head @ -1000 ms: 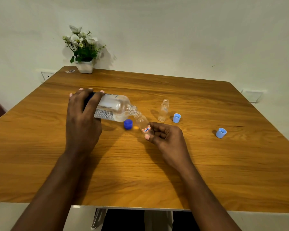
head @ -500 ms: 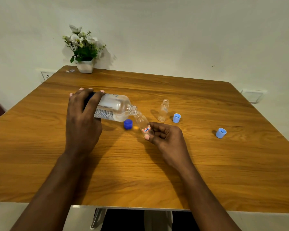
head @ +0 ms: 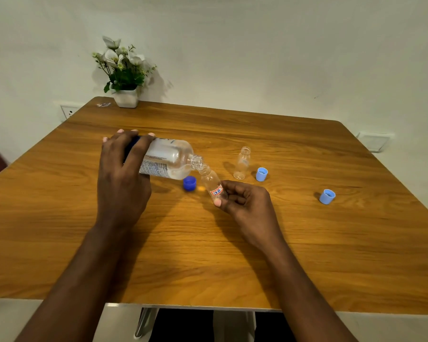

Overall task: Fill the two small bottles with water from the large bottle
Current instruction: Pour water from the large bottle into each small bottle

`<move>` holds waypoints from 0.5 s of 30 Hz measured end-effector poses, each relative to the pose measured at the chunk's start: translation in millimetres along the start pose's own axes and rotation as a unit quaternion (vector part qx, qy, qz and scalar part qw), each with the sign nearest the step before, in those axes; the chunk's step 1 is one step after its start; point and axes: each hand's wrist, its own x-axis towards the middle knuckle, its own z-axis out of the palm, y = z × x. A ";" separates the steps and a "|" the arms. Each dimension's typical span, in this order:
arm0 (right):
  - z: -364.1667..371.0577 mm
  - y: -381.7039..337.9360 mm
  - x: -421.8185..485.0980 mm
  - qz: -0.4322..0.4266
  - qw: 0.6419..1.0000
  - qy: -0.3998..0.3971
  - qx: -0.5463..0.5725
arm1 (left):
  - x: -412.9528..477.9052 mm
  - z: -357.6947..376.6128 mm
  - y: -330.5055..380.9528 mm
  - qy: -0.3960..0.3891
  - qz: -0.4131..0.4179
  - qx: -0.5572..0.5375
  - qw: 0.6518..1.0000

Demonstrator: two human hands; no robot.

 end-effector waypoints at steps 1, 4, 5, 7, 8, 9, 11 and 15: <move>-0.2 -0.5 -0.2 -0.001 1.000 -0.001 -0.001 | -0.1 0.1 0.0 0.000 0.001 -0.001 1.000; -0.7 -1.3 -0.4 -0.005 1.000 -0.002 -0.006 | 0.1 -0.1 -0.2 -0.001 0.002 -0.001 1.000; -0.7 -1.3 -0.4 -0.006 1.000 -0.002 -0.008 | 0.2 -0.1 -0.2 0.000 0.002 -0.002 1.000; -0.4 -0.7 -0.3 -0.006 1.000 -0.001 -0.008 | 0.2 0.2 -0.2 0.004 0.005 -0.002 1.000; -0.2 -0.3 -0.1 -0.005 1.000 0.000 -0.007 | 0.0 0.5 -0.1 0.004 0.007 -0.002 1.000; 0.0 -0.1 0.1 -0.005 1.000 0.001 -0.007 | -0.2 0.8 -0.1 0.004 0.009 -0.001 1.000; 0.2 -0.5 0.0 -0.007 1.000 0.000 -0.010 | -0.6 1.2 -0.3 0.002 0.008 -0.001 1.000; 0.1 -2.7 -0.3 -0.012 1.000 -0.002 -0.012 | 0.1 0.7 -1.2 0.002 0.007 -0.003 1.000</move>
